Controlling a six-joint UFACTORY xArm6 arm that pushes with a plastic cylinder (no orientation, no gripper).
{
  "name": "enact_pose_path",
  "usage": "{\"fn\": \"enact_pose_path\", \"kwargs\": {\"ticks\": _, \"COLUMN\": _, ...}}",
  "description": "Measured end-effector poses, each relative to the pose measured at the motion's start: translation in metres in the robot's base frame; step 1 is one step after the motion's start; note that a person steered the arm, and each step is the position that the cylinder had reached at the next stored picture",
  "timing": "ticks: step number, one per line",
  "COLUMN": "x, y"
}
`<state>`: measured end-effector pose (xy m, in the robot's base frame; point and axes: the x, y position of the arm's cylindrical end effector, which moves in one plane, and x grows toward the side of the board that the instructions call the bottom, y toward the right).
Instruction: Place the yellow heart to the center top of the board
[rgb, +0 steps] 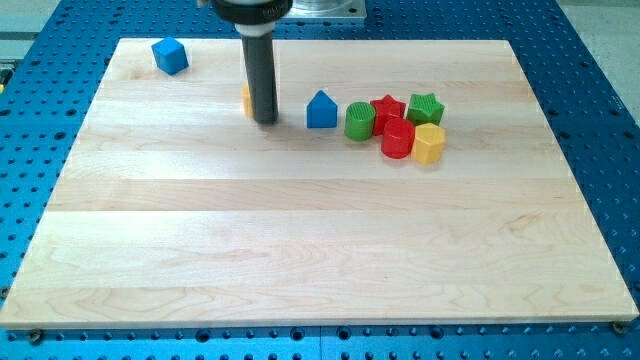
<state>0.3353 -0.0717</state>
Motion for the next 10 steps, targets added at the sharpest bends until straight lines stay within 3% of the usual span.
{"fn": "enact_pose_path", "kwargs": {"ticks": 1, "x": -0.015, "y": -0.036}}
{"fn": "enact_pose_path", "kwargs": {"ticks": 2, "x": 0.009, "y": -0.081}}
{"fn": "enact_pose_path", "kwargs": {"ticks": 3, "x": -0.030, "y": -0.087}}
{"fn": "enact_pose_path", "kwargs": {"ticks": 6, "x": -0.048, "y": 0.033}}
{"fn": "enact_pose_path", "kwargs": {"ticks": 8, "x": -0.085, "y": -0.004}}
{"fn": "enact_pose_path", "kwargs": {"ticks": 10, "x": -0.095, "y": 0.094}}
